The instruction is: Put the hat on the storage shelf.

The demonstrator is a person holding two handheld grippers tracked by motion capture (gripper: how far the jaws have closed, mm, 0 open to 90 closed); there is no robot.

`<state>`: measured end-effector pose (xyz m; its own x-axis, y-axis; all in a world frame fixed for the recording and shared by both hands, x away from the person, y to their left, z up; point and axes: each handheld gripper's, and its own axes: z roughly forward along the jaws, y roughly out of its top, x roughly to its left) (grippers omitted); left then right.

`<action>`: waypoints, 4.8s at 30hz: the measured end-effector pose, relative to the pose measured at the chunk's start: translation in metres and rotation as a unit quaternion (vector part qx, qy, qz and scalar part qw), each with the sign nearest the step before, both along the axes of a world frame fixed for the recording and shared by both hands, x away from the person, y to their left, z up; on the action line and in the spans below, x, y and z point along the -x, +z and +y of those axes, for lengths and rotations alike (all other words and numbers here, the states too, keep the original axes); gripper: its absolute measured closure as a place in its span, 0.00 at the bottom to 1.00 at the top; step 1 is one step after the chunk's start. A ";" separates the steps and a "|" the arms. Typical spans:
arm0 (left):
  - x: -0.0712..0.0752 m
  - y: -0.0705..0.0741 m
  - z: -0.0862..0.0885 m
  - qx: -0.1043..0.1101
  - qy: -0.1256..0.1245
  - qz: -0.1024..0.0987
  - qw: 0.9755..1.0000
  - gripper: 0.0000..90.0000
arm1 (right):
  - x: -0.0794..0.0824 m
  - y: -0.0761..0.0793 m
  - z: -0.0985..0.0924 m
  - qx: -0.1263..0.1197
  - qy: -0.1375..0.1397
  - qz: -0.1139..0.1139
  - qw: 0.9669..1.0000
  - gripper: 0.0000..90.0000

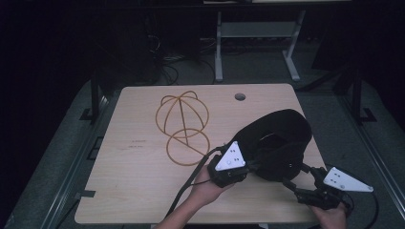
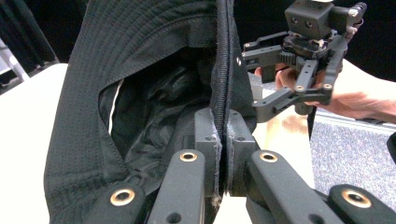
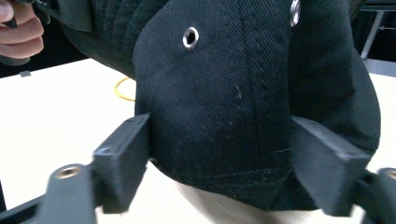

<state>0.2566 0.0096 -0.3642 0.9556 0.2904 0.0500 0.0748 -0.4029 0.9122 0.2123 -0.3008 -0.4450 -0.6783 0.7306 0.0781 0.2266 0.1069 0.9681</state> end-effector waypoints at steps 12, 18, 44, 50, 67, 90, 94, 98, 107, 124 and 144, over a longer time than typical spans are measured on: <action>0.006 -0.001 -0.004 0.000 -0.010 0.003 1.000 0.96 | -0.003 0.003 -0.002 -0.007 -0.003 0.000 1.000 0.84; 0.011 -0.002 -0.005 -0.003 -0.011 0.001 1.000 0.96 | -0.003 0.009 -0.002 -0.006 -0.004 -0.008 1.000 0.94; 0.014 -0.014 0.049 -0.047 0.033 0.014 0.998 0.68 | -0.014 0.062 -0.017 0.034 0.029 -0.008 0.999 0.96; 0.015 -0.026 0.075 -0.056 0.050 0.025 0.997 0.66 | -0.023 0.083 -0.011 0.060 0.048 -0.010 0.997 0.96; 0.016 -0.050 0.122 -0.063 0.089 0.044 0.993 0.63 | -0.043 0.126 0.010 0.077 0.066 -0.014 0.995 0.96; 0.018 -0.056 0.156 -0.071 0.111 0.051 0.990 0.57 | -0.071 0.170 0.057 0.093 0.116 -0.015 0.989 0.96; 0.019 -0.057 0.163 -0.070 0.116 0.056 0.989 0.57 | -0.077 0.177 0.067 0.093 0.125 -0.017 0.988 0.96; 0.020 -0.057 0.168 -0.070 0.118 0.058 0.989 0.57 | -0.082 0.183 0.075 0.096 0.131 -0.015 0.987 0.96; 0.019 -0.060 0.171 -0.063 0.121 0.058 0.989 0.57 | -0.088 0.194 0.088 0.094 0.139 -0.019 0.986 0.96; 0.017 -0.063 0.172 -0.060 0.119 0.058 0.989 0.57 | -0.108 0.228 0.128 0.099 0.168 -0.025 0.980 0.96; 0.017 -0.062 0.173 -0.059 0.113 0.060 0.990 0.57 | -0.127 0.252 0.159 0.100 0.180 -0.025 0.978 0.96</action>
